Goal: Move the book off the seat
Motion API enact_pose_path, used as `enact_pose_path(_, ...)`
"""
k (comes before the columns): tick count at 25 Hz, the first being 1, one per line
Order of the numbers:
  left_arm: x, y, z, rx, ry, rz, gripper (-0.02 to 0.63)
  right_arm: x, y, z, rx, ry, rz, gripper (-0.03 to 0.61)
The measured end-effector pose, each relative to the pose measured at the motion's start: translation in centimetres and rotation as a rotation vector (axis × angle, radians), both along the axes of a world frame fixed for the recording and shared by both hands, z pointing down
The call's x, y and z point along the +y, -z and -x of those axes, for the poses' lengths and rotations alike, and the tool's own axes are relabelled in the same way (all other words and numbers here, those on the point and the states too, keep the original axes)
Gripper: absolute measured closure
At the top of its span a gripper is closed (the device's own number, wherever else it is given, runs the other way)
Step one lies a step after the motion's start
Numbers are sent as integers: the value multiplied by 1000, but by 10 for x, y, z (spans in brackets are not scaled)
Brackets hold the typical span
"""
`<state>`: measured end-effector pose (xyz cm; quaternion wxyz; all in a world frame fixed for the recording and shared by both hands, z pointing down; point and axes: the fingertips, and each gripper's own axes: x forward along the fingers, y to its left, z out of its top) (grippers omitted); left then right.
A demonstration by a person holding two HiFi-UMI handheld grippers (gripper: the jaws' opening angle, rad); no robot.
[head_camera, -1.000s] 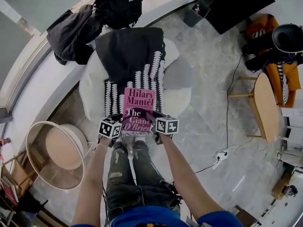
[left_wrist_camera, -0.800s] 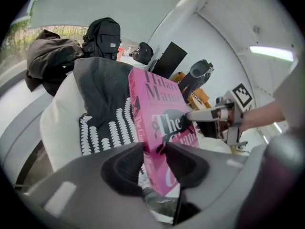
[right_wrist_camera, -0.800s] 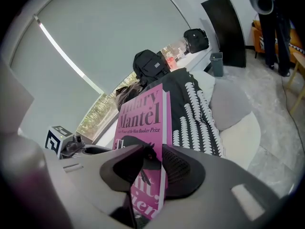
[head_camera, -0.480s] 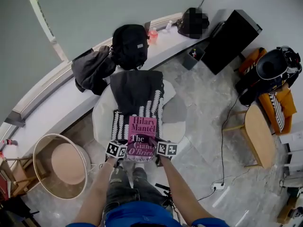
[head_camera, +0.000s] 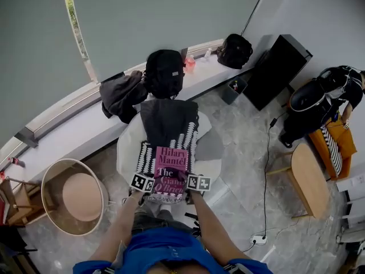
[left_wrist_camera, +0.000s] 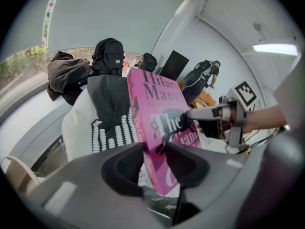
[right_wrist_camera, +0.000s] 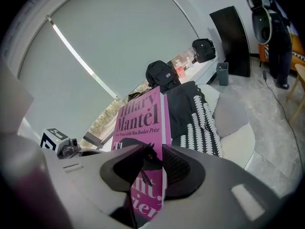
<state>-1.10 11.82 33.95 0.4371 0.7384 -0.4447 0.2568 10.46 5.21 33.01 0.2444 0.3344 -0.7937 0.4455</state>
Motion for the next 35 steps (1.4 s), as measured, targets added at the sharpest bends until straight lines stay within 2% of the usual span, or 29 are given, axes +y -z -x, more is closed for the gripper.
enact_pose_path(7,5,13,6,-15,70,-21,482,-3,15,10,-7,72,-21,462)
enact_pose_path(16,37,12,33,-27,209,-27,482,16,16,50,-2,223,-39,462)
enact_pose_path(25,107,2,109,-35,436,-43,482,66,8,148,-12,447,-63,462)
enact_pose_path(30,168,2,170,-37,562,-42,483,117,10,226,-16,592,-74,462)
enact_pose_path(35,240,1,248,-32,658,-37,482,184,9,316,-14,694,-75,462)
